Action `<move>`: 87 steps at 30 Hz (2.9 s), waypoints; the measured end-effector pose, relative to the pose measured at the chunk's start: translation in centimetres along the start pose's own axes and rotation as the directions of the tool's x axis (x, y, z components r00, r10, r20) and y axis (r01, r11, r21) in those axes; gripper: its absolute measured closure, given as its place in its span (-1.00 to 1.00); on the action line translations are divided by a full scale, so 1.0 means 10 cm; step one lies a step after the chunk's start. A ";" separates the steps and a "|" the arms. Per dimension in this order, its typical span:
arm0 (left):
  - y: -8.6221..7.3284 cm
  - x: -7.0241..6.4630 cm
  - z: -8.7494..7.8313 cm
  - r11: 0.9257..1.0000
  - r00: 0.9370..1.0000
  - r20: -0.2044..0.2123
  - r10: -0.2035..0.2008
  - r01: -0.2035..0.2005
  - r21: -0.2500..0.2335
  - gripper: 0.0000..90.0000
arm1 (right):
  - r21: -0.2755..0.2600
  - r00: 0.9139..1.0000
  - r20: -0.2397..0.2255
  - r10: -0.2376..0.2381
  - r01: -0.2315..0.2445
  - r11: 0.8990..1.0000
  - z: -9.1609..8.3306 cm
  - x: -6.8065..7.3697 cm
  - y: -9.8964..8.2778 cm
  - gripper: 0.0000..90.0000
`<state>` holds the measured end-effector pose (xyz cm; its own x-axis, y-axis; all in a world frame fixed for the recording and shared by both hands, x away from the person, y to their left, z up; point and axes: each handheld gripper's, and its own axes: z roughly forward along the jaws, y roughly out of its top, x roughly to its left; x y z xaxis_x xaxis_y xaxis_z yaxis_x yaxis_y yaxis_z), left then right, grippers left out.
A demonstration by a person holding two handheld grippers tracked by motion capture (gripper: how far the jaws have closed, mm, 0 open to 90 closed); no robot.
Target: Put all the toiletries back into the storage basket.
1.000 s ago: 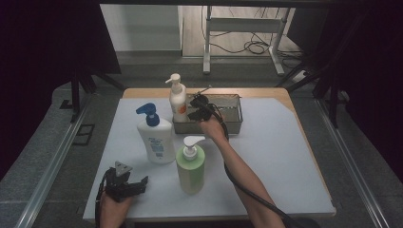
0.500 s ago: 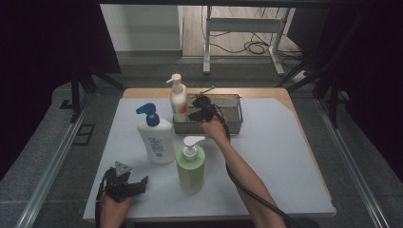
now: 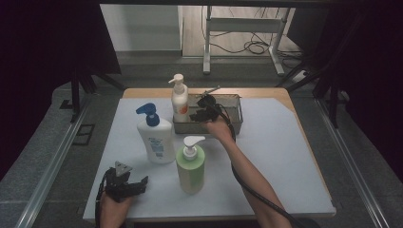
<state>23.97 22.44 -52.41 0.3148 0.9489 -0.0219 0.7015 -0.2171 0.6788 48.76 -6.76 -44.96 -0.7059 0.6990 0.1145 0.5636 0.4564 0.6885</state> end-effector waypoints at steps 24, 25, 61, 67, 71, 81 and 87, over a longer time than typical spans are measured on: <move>0.00 0.00 0.00 1.000 1.000 -0.001 0.001 -0.001 -0.001 -0.73 | -0.040 0.995 -0.038 -0.097 0.095 0.995 -0.38 0.10 -0.12 -0.39; 0.00 0.00 0.00 1.000 1.000 -0.001 0.000 0.000 -0.002 -0.73 | -0.042 0.994 -0.040 -0.103 0.101 0.994 -0.40 0.11 -0.13 -0.42; 0.00 0.00 0.00 1.000 1.000 -0.001 -0.001 0.001 -0.003 -0.73 | -0.048 0.964 -0.123 -0.235 0.231 0.972 -0.85 0.25 -0.68 -0.96; 0.00 0.00 0.00 1.000 1.000 0.000 -0.001 0.001 -0.003 -0.73 | -0.053 0.950 -0.134 -0.282 0.277 0.959 -0.98 0.30 -0.78 -1.00; 0.00 0.00 0.00 1.000 1.000 -0.001 -0.001 0.001 -0.003 -0.73 | -0.056 0.944 -0.149 -0.293 0.288 0.956 -1.05 0.32 -0.86 -1.00; 0.00 0.00 0.00 1.000 1.000 -0.001 -0.001 0.001 -0.003 -0.73 | -0.091 0.930 -0.199 -0.309 0.297 0.951 -1.18 0.38 -1.09 -1.00; 0.00 0.00 0.00 1.000 1.000 -0.001 -0.001 0.001 -0.003 -0.73 | -0.112 0.917 -0.230 -0.325 0.307 0.945 -1.25 0.47 -1.17 -1.00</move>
<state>23.95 22.43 -52.43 0.3137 0.9493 -0.0217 0.6997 -0.2157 0.6811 33.51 -15.68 -43.53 -0.9294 0.3664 0.0457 0.2679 0.5841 0.7662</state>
